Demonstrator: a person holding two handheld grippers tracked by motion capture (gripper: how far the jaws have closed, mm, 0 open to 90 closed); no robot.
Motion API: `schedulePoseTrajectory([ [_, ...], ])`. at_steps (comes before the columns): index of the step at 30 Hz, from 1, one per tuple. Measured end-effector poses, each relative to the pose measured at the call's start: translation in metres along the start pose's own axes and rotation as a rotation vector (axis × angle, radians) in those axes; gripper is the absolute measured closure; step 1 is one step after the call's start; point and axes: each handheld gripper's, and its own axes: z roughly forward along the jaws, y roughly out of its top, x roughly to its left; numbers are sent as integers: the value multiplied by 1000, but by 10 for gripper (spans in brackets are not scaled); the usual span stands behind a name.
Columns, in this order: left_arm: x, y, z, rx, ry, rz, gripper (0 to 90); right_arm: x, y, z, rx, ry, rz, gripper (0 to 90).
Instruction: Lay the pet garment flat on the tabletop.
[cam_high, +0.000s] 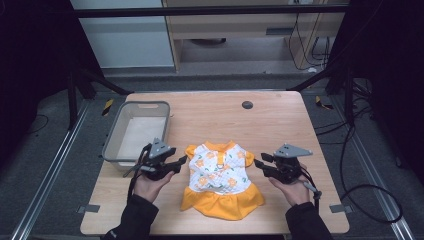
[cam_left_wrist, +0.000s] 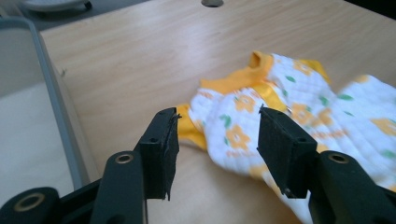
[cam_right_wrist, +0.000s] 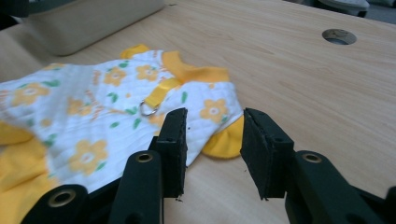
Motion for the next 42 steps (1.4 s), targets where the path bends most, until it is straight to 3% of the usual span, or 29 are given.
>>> schedulePoseTrajectory([
  [3,2,8,22,13,35,15,442,-6,4,21,23,-29,15,576],
  [5,7,10,38,34,41,0,440,-11,4,36,49,-48,18,554],
  [6,7,10,38,34,41,0,440,-11,4,36,49,-48,18,554],
  [7,14,10,54,69,60,-29,441,-17,2,52,68,-54,40,545],
  [11,23,1,82,154,84,-67,440,-24,-4,71,99,-78,62,549],
  [13,22,-5,93,202,112,-45,438,-27,-7,77,122,-91,65,552],
  [16,20,-13,103,238,113,-54,439,-29,-11,83,147,-94,62,557],
  [22,23,-20,108,228,101,-99,452,-27,-18,92,185,-91,45,590],
  [25,22,-22,109,218,88,-99,493,-24,-18,93,187,-93,26,687],
  [29,23,-22,108,216,48,-133,602,-19,-17,94,191,-82,31,816],
  [35,15,-21,109,215,30,-116,826,-20,-16,92,179,-61,62,860],
  [39,13,-21,106,213,39,-94,866,-18,-12,86,154,-58,48,862],
  [42,13,-20,94,159,28,-99,871,-17,-5,75,107,-51,40,863],
])
